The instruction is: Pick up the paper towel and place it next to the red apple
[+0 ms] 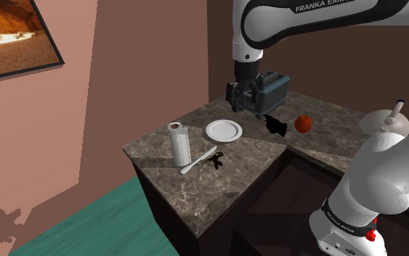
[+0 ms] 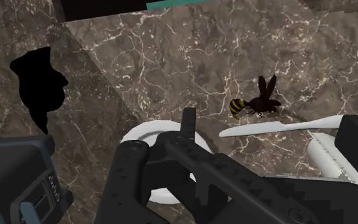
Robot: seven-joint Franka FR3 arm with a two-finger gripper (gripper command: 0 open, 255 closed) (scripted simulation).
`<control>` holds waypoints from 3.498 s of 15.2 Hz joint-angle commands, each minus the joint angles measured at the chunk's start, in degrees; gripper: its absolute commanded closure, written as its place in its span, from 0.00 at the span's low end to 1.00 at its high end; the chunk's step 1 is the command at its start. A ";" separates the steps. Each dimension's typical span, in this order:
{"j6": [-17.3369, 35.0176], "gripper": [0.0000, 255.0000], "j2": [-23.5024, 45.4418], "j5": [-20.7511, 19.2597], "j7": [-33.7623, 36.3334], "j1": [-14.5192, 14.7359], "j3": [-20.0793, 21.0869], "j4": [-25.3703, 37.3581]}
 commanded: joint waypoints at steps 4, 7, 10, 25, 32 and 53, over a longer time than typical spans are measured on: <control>5.37 0.00 8.87 -0.09 3.63 1.17 3.14 4.66; 7.86 0.00 14.66 -0.86 5.85 1.77 4.82 8.55; 9.78 0.00 20.62 -2.12 8.16 2.46 6.28 13.09; 13.22 0.00 45.24 -9.89 16.44 7.21 8.93 35.33; 16.34 0.00 46.22 -10.26 16.69 7.14 8.75 33.16; 12.23 1.00 45.00 -9.78 16.19 7.13 8.93 36.10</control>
